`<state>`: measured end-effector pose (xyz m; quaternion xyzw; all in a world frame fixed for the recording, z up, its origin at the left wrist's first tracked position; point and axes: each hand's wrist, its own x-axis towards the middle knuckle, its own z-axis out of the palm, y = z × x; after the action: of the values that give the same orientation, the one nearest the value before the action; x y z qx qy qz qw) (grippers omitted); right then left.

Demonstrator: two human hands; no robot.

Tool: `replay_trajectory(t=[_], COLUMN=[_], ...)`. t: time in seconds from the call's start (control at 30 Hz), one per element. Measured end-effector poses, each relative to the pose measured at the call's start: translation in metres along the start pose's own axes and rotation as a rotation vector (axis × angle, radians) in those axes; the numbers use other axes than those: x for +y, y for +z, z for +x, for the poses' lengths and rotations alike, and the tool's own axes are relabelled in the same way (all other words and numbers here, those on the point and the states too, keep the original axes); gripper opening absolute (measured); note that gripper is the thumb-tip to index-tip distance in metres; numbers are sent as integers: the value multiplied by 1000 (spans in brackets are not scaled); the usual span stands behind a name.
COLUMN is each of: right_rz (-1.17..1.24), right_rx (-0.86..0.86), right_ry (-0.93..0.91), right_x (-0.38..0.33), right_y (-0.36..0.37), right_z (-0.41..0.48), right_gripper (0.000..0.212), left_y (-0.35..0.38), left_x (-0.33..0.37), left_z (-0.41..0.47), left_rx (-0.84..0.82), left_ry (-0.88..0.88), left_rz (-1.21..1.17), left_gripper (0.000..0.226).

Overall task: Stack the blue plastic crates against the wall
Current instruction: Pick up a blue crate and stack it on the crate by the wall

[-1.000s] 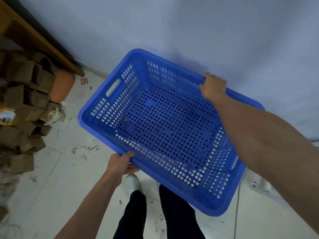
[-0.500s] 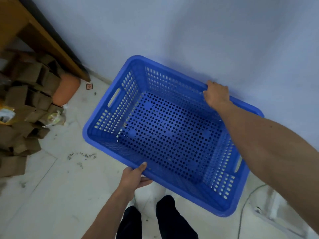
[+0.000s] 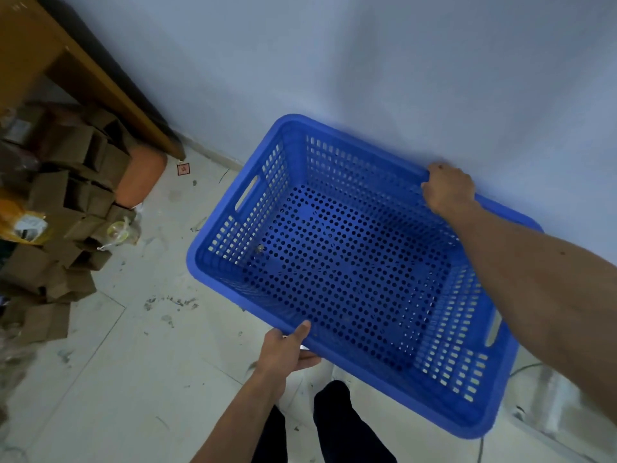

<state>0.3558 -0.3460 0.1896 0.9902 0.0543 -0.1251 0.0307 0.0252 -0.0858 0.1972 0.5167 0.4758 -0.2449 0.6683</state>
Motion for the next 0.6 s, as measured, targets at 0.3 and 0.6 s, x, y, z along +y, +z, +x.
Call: replay_trajectory(t=[0.3, 0.6], right_rz=[4, -37], right_rx=[10, -96], right_ry=[8, -50], right_x=[-7, -27], right_y=[-6, -14], right_z=[4, -24], right_gripper=[46, 61], left_y=[7, 4], left_x=[4, 12], left_z=[7, 0], left_rx=[-14, 35], left_ry=[-4, -49], left_rz=[-23, 256], left_gripper=[32, 47])
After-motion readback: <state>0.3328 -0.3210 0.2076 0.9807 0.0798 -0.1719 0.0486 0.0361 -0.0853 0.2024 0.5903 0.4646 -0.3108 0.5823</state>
